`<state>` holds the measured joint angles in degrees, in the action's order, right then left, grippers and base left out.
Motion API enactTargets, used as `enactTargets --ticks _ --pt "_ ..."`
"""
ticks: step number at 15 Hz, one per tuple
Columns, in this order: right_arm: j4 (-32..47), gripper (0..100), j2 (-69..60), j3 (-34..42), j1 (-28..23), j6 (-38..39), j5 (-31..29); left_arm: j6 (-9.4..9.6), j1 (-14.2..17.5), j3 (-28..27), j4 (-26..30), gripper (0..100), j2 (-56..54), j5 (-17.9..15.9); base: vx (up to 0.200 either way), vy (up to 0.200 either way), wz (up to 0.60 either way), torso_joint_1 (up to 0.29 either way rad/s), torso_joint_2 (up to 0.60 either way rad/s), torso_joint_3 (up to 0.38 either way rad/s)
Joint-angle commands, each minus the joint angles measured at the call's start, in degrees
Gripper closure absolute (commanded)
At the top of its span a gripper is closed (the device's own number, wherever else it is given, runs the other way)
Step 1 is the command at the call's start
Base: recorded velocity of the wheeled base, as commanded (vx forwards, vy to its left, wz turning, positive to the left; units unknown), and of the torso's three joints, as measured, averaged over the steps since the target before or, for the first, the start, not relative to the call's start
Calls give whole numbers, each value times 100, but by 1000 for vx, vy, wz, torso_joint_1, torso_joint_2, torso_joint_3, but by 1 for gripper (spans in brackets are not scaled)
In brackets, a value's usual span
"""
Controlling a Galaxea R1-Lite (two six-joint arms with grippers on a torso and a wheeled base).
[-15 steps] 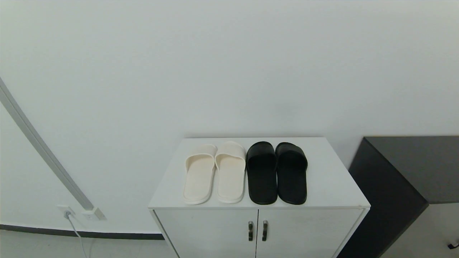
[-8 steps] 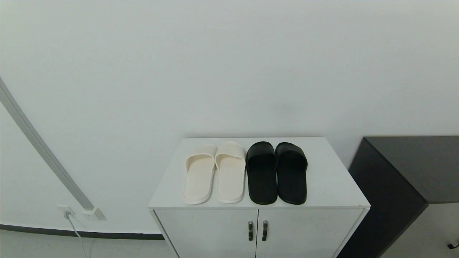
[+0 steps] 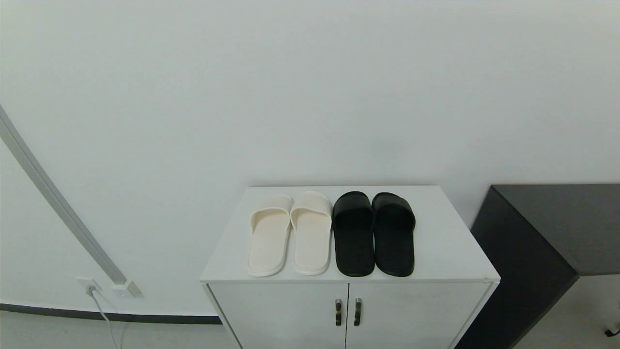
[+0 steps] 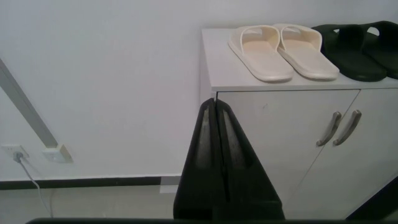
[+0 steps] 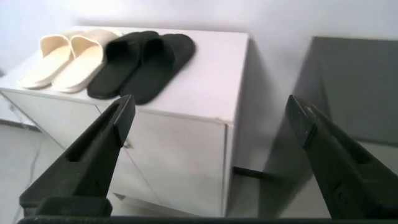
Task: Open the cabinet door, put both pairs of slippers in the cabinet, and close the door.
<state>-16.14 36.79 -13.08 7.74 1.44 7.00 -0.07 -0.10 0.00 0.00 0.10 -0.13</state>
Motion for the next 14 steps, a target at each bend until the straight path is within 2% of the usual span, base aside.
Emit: enactTargets --ticks 1,7,12,14 --pt "-1014 0 1981 -230 711 243 -32 -1 1 0 0 100 -1 -4 0 0 0 0 0 0" --pt "-1295 0 3273 -1091 1792 577 -515 -1 1 0 0 100 -1 -4 0 0 0 0 0 0" --pt "-1787 0 4468 -1821 2952 603 -1456 -1 1 0 0 100 -1 -4 0 0 0 0 0 0" --pt "-1972 0 4943 -2128 3339 876 -1860 -1 1 0 0 100 -1 -4 0 0 0 0 0 0"
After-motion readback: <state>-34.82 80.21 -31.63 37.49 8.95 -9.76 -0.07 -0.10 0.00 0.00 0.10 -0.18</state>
